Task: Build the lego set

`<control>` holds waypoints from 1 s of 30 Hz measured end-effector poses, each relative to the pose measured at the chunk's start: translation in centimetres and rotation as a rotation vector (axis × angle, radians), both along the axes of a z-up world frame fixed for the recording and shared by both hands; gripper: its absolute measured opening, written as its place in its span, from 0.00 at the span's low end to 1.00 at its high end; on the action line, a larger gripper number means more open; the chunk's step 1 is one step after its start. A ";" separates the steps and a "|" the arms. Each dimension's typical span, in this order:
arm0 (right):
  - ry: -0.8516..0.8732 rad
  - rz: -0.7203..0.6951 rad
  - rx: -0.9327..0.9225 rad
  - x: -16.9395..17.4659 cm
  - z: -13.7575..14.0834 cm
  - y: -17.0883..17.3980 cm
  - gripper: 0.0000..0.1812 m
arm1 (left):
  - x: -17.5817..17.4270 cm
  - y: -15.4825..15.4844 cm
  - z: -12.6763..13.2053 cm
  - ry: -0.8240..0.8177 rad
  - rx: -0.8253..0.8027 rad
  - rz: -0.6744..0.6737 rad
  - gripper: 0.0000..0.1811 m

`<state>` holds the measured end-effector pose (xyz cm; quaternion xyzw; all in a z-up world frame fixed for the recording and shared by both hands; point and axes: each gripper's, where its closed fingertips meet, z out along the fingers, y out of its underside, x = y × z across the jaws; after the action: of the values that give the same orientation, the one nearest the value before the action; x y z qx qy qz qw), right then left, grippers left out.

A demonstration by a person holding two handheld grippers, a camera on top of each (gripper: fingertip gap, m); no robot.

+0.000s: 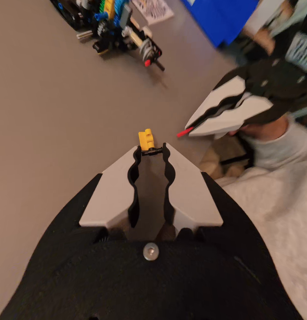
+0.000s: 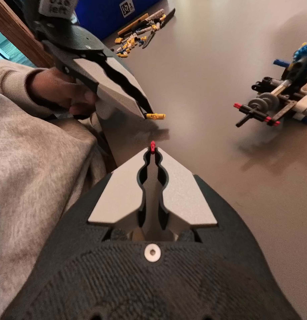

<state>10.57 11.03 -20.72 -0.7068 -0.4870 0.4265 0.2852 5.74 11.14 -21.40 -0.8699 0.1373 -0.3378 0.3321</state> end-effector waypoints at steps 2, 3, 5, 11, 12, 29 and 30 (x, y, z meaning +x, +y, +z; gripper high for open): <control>0.042 0.011 0.025 -0.3 0.9 -0.2 0.02 | 0.7 -0.1 1.4 -0.212 -0.053 0.026 0.14; 0.068 0.021 0.042 -0.4 1.5 -0.4 0.02 | 1.0 -0.3 1.8 -0.297 -0.083 0.030 0.14; 0.120 0.041 0.090 -0.7 2.7 -0.8 0.02 | 1.1 -0.5 2.0 -0.411 -0.133 0.044 0.13; -0.038 0.041 0.123 -0.6 -0.2 -0.8 0.02 | 1.0 -0.7 1.8 -0.465 -0.178 0.064 0.13; -0.083 0.038 0.112 -0.5 -1.0 -0.7 0.02 | 1.0 -0.6 2.0 -0.469 -0.174 0.063 0.13; -0.195 -0.003 0.168 -0.2 -2.6 -0.1 0.06 | 0.6 -0.2 2.3 -0.516 -0.163 0.076 0.13; -0.191 -0.007 0.176 -0.2 -2.5 0.0 0.07 | 0.6 -0.2 2.3 -0.518 -0.162 0.076 0.13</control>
<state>10.33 11.00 -23.23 -0.7181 -0.5451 0.3119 0.2998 6.38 10.97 -19.10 -0.7827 -0.0127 -0.5464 0.2978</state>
